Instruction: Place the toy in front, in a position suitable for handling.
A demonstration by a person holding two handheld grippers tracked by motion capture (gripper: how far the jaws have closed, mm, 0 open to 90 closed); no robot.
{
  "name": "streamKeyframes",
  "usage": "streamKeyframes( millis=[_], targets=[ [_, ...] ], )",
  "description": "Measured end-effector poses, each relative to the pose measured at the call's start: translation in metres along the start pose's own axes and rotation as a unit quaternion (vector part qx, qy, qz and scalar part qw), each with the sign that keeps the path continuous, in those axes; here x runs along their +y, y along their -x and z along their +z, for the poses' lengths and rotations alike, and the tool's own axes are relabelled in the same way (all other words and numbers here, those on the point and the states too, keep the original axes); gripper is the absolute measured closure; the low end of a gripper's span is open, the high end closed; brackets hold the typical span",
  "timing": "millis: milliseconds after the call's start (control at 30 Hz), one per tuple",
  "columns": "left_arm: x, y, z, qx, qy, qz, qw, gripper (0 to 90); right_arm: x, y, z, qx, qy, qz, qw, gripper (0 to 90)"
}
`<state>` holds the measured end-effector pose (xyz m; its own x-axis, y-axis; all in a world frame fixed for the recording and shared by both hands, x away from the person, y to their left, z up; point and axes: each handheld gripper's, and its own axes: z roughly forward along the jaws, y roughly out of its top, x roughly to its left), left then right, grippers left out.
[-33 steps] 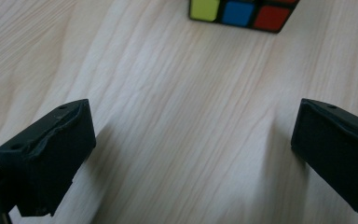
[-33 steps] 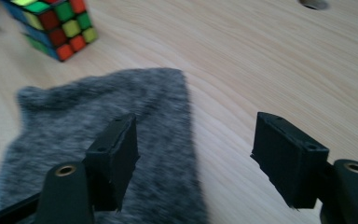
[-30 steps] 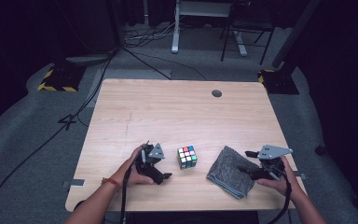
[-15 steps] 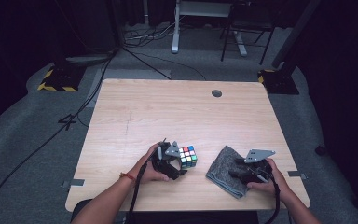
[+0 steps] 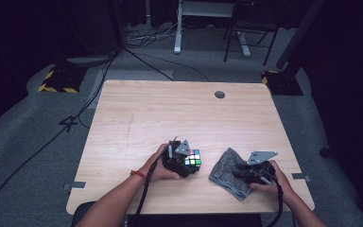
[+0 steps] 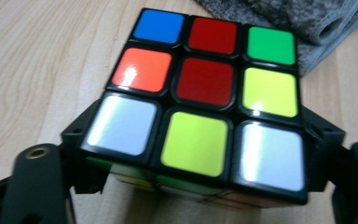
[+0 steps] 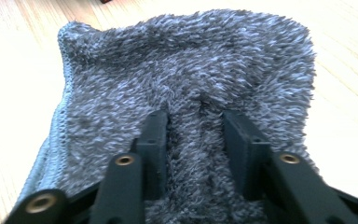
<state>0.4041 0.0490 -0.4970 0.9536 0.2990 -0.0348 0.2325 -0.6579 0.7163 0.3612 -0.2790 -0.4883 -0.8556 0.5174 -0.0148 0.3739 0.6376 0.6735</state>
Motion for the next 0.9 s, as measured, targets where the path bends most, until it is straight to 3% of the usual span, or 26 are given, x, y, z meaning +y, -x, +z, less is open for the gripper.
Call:
streamKeyframes(
  millis=[233,467,533,700,900],
  targets=[
    [-0.002,-0.004,-0.004,-0.015,0.002,0.016,0.9998,33.1,-0.001,0.0,-0.001,-0.002,0.006,-0.009,0.9999,79.7],
    [0.001,0.003,-0.005,-0.026,-0.005,0.036,0.999,33.5,0.0,0.003,-0.007,-0.003,0.022,-0.013,0.9997,82.3],
    [0.003,0.006,-0.007,-0.028,0.001,0.037,0.9989,33.5,0.0,0.004,-0.011,-0.003,0.038,-0.005,0.9993,82.4],
    [0.008,0.013,-0.012,-0.022,-0.002,0.054,0.9983,33.5,0.005,0.003,-0.021,-0.004,0.06,-0.015,0.9981,82.5],
    [0.012,0.017,-0.013,-0.022,-0.01,0.065,0.9976,33.6,0.026,-0.003,-0.041,0.014,0.119,-0.026,0.9925,82.5]
  ],
)
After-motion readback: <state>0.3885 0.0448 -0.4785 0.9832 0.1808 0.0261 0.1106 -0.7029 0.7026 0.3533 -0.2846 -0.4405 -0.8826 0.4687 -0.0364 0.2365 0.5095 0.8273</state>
